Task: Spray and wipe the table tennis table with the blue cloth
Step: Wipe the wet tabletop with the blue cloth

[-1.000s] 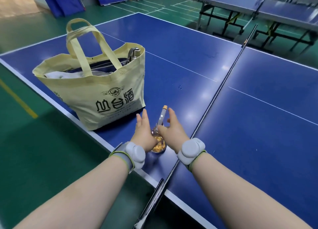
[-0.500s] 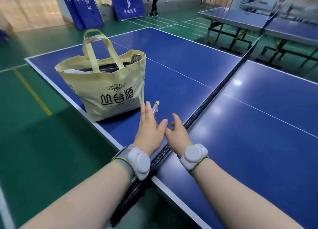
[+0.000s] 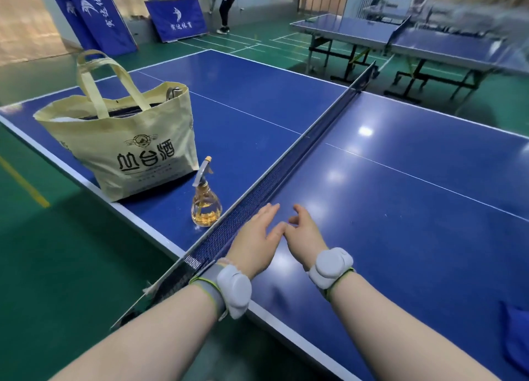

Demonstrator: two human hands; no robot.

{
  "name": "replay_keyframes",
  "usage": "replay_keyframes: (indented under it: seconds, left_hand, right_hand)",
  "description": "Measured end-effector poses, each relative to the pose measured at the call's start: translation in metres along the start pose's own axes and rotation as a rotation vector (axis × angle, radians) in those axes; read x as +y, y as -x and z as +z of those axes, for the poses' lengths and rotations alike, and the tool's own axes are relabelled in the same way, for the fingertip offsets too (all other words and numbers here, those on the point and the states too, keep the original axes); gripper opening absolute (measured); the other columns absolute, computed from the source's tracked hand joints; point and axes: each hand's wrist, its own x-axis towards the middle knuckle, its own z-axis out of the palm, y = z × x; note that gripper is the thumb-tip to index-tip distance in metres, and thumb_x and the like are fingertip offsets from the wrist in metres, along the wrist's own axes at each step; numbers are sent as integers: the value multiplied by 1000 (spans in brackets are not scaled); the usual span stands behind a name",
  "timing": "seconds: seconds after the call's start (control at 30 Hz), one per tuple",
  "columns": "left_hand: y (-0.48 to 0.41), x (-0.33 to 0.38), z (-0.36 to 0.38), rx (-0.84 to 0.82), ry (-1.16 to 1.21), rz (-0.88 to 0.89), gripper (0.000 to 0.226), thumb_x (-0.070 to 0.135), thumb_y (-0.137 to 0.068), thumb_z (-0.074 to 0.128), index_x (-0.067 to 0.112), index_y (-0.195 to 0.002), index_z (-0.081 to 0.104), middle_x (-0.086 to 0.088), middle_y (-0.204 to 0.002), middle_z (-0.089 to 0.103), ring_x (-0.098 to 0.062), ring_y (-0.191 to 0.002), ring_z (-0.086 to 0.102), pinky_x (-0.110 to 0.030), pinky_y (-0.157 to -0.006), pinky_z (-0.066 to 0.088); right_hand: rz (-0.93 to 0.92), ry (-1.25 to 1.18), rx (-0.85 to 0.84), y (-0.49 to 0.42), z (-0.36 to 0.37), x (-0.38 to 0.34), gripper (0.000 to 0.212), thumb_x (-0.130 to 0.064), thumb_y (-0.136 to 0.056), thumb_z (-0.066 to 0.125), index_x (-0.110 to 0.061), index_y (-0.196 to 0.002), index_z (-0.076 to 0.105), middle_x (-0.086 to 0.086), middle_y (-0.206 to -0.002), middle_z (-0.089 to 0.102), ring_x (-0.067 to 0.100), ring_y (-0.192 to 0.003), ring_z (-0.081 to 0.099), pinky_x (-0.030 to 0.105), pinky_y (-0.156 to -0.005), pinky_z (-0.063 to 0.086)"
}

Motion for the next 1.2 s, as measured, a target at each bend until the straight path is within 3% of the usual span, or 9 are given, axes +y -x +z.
replay_keyframes:
  seconds: [0.1, 0.27, 0.47, 0.63, 0.73, 0.87, 1.0, 1.2]
  left_hand:
    - [6, 9, 28, -56, -34, -17, 48, 17, -96, 51, 29, -142, 42, 10, -145, 43, -6, -133, 40, -17, -107, 28]
    - [5, 22, 67, -117, -51, -29, 57, -2, -87, 45, 30, -133, 52, 10, -128, 58, -11, -98, 60, -11, -84, 39]
    - [-7, 35, 100, -177, -3, -17, 47, 2, -87, 52, 31, -124, 59, 13, -109, 62, -5, -72, 52, -19, -71, 41]
    - [-34, 46, 119, -241, 16, 15, 31, 7, -86, 56, 28, -108, 65, 11, -85, 63, -3, -56, 50, -15, -52, 38]
    - [-51, 52, 129, -302, 4, 22, 24, 12, -86, 57, 29, -100, 64, 9, -84, 65, -8, -61, 55, -19, -55, 43]
    - [-73, 59, 141, -374, -41, 34, 16, 17, -85, 60, 31, -93, 63, 4, -84, 68, -19, -74, 64, -28, -65, 49]
    - [-87, 68, 157, -430, -45, 43, 10, 22, -89, 56, 28, -89, 64, 6, -75, 67, -17, -71, 64, -25, -63, 47]
    - [-84, 76, 198, -534, -89, 47, 27, 12, -92, 49, 25, -110, 63, 10, -93, 64, -8, -67, 55, -19, -60, 43]
  right_hand:
    - [36, 21, 23, 11, -30, 23, 59, -19, -99, 50, -18, -152, 25, 9, -142, 45, 20, -122, 49, 30, -92, 41]
    - [103, 55, 66, 23, -70, 52, 57, -20, -98, 50, -17, -150, 30, 7, -140, 46, 23, -121, 52, 33, -98, 43]
    - [177, 78, 121, 22, -105, 80, 52, -23, -97, 53, -14, -145, 37, 8, -130, 54, 21, -91, 52, 27, -80, 40]
    - [231, 74, 162, 15, -127, 91, 44, -21, -97, 52, -15, -140, 45, 7, -132, 54, 21, -102, 56, 29, -89, 44]
    - [262, 85, 190, 6, -139, 98, 40, -21, -97, 52, -14, -136, 50, 7, -130, 56, 18, -98, 54, 27, -83, 42]
    - [305, 57, 220, -4, -153, 108, 34, -21, -95, 52, -14, -128, 55, 3, -109, 58, 18, -89, 55, 30, -75, 46]
    - [334, 19, 284, -7, -166, 126, 29, -21, -94, 53, -15, -122, 58, 2, -101, 58, 19, -85, 56, 32, -73, 50]
    - [455, -16, 343, 10, -206, 180, 28, -19, -95, 54, -12, -121, 58, 3, -105, 59, 20, -87, 57, 36, -84, 51]
